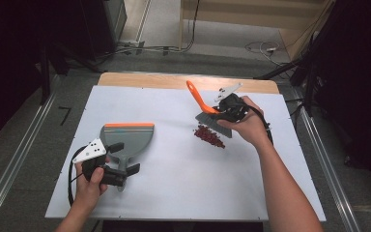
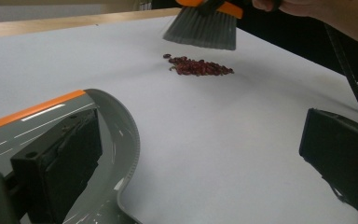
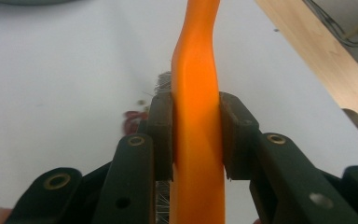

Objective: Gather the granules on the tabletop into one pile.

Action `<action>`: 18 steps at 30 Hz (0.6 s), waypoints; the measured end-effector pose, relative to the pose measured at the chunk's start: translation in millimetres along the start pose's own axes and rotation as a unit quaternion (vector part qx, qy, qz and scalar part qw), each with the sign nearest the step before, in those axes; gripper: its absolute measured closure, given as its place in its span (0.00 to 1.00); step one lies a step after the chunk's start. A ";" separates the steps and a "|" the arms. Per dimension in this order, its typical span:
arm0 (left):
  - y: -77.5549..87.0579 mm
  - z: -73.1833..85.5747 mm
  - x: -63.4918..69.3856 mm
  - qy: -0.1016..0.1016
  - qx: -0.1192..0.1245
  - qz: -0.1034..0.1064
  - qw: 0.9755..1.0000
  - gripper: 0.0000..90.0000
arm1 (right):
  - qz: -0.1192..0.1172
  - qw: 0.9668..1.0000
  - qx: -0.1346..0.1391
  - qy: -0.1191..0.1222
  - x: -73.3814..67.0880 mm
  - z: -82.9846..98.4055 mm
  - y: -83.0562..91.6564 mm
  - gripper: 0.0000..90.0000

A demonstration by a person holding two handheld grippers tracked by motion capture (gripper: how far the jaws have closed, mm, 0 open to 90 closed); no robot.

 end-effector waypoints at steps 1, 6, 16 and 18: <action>1.2 -0.2 -0.9 0.000 0.001 -0.002 1.000 0.00 | 0.015 1.000 0.001 0.008 3.9 -1.6 -5.1 0.75; 3.4 -1.7 -1.2 0.000 0.016 -0.004 1.000 0.00 | 0.069 0.997 -0.011 0.009 19.0 -3.0 -25.1 0.75; 4.3 -0.8 -3.5 -0.001 0.012 -0.005 1.000 0.00 | 0.055 0.997 -0.036 0.047 -1.7 0.7 -34.3 0.76; 4.0 -1.0 -3.0 -0.002 0.013 -0.004 1.000 0.00 | 0.053 0.997 -0.039 0.051 -8.3 2.0 -31.9 0.76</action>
Point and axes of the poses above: each handheld gripper's, and its own axes: y roughly backward along the jaws, z roughly out of its underside, x roughly to its right, the point moved 5 cm from there along -y, roughly forward along the jaws, and after that the axes turned 5 degrees about -x, right-handed, at the moved point
